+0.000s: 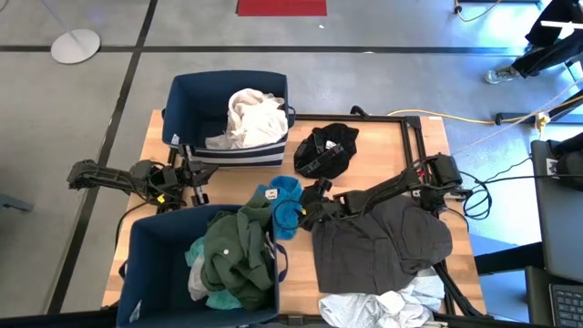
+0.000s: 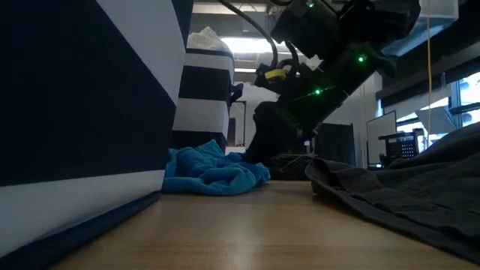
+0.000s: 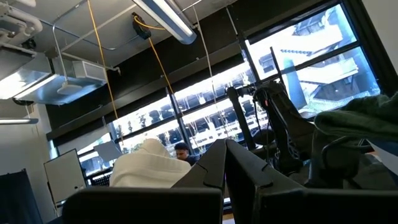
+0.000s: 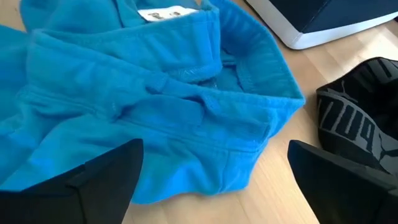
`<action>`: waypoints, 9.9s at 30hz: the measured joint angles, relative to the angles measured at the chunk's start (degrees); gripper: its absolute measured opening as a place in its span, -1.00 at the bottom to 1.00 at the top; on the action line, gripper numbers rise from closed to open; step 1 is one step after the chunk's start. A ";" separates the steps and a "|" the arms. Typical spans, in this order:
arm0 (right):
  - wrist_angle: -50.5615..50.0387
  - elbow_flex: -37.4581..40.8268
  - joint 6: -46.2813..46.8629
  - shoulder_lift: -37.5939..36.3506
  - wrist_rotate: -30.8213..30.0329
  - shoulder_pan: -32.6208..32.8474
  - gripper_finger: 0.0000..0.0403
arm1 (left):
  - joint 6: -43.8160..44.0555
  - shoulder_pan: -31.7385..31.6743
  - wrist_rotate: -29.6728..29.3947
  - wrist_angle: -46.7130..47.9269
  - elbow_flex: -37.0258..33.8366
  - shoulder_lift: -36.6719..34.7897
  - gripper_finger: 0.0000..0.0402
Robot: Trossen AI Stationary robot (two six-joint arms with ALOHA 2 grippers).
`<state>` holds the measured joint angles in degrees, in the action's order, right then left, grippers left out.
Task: Sort clothes
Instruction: Put the blue shorts into the bottom blue laundry bin, then put the black underwear into the top blue laundry bin
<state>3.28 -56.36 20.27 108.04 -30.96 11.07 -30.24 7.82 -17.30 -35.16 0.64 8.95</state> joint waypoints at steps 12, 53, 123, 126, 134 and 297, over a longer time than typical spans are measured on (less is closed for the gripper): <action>0.31 0.00 2.14 0.01 0.97 0.13 0.95 | 0.02 0.00 -0.02 0.15 0.00 0.00 -1.00; 11.09 -0.26 4.08 9.97 6.34 -4.28 -0.07 | 0.20 0.00 -0.07 0.15 0.00 0.02 -1.00; 8.91 -23.96 -25.29 -23.64 10.32 5.54 -0.82 | -0.20 0.01 -0.08 -0.07 0.00 0.04 -1.00; 13.21 -23.90 -25.47 -21.88 13.90 5.57 -0.82 | -0.20 0.01 -0.08 -0.10 -0.02 0.03 -1.00; 16.60 -29.91 -25.27 -13.03 20.37 5.55 -0.82 | -0.20 0.01 -0.08 -0.17 -0.02 0.02 -1.00; -18.82 8.44 -1.35 -24.48 6.43 -28.28 -0.92 | -0.21 0.02 -0.07 0.14 -0.02 0.02 -1.00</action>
<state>-15.54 -47.92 18.92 83.56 -24.53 -17.21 -30.45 7.84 -17.37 -35.02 0.62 8.97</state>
